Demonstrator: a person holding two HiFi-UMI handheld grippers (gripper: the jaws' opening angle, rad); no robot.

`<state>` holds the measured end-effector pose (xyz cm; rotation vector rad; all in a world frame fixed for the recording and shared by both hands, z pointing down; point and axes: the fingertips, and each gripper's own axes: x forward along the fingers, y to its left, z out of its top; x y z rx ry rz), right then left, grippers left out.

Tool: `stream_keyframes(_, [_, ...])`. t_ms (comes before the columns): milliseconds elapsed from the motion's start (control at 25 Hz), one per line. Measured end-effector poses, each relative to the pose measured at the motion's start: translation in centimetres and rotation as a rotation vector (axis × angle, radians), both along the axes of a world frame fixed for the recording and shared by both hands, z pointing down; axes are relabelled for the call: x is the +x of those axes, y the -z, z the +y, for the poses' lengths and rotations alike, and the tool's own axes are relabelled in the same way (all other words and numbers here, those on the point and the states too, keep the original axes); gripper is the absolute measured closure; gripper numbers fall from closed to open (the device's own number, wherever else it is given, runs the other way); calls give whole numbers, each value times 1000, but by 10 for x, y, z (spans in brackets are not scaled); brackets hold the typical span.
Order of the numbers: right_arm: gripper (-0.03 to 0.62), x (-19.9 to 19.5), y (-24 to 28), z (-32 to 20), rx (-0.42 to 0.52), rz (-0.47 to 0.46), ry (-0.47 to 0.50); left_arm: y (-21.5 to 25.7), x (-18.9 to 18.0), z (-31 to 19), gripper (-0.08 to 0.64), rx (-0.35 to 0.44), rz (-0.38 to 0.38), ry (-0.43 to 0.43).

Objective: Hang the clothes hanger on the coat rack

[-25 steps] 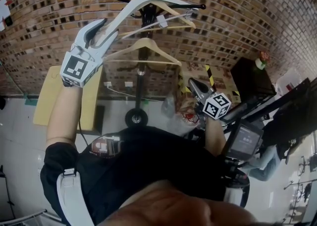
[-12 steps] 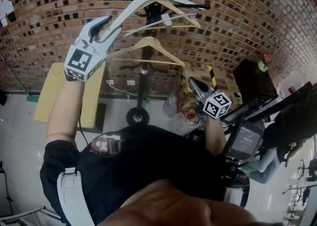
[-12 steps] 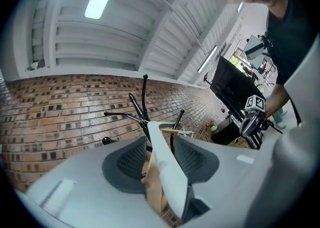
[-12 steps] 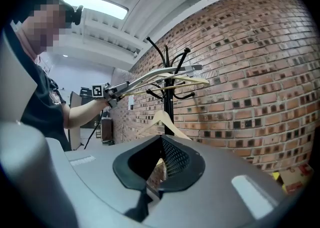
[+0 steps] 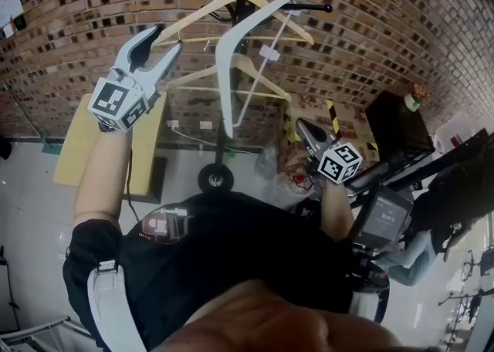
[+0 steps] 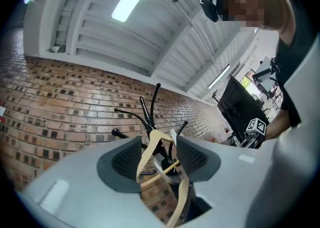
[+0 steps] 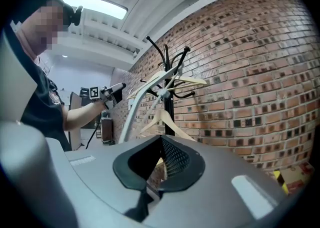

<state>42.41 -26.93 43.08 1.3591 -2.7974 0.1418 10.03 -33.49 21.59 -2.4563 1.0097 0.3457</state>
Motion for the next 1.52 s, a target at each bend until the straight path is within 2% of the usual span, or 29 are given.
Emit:
stream_keyframes(120, [578, -4, -2, 0, -4, 0, 6, -15, -5, 1, 360, -32, 8, 1])
stream_keyframes(320, [578, -5, -5, -2, -14, -2, 16, -44, -9, 4, 360, -74, -29, 17])
stream_keyframes(440, [578, -5, -5, -2, -8, -13, 17, -54, -15, 7, 360, -109, -10, 10])
stream_keyframes(600, [578, -9, -11, -1, -23, -14, 24, -92, -29, 10, 360, -194, -14, 33])
stream_keyframes(840, [578, -11, -18, -2, -36, -19, 26, -153, -55, 10, 360, -335, 35, 70])
stream_keyframes(1040, [577, -13, -20, -3, -40, -22, 34, -195, -64, 16, 360, -424, 45, 93])
stream_keyframes(1520, [578, -27, -21, -5, -53, -7, 60, -205, -74, 20, 360, -455, 61, 105])
